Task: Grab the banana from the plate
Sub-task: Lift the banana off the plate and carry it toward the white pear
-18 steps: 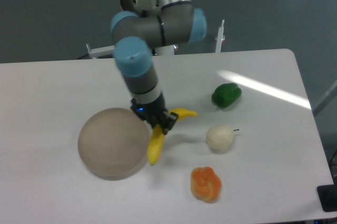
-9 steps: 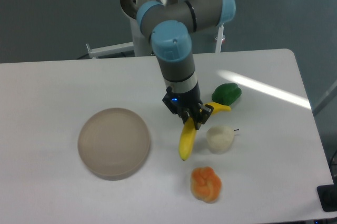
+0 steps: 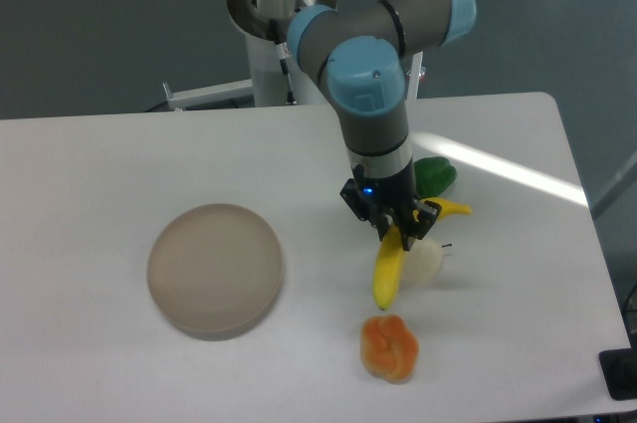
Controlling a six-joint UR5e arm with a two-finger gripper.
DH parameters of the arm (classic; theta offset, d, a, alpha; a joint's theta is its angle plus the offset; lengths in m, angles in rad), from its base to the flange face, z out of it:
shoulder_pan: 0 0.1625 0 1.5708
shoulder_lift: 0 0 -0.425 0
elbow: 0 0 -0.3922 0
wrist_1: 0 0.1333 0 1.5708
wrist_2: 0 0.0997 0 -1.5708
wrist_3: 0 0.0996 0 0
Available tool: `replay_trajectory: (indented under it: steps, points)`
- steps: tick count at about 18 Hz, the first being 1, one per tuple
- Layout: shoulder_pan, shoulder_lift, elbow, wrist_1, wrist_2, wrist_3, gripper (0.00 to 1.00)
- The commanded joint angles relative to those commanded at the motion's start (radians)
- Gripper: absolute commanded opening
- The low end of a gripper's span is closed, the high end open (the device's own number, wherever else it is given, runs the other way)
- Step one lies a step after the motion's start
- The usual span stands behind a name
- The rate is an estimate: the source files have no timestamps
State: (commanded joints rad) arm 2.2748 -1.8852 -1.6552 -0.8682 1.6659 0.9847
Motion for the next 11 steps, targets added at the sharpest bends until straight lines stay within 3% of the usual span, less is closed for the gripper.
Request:
replay_trajectory:
  steps: [11]
  points:
    - [0.017,-0.006,0.003,0.000,0.000,0.022,0.25]
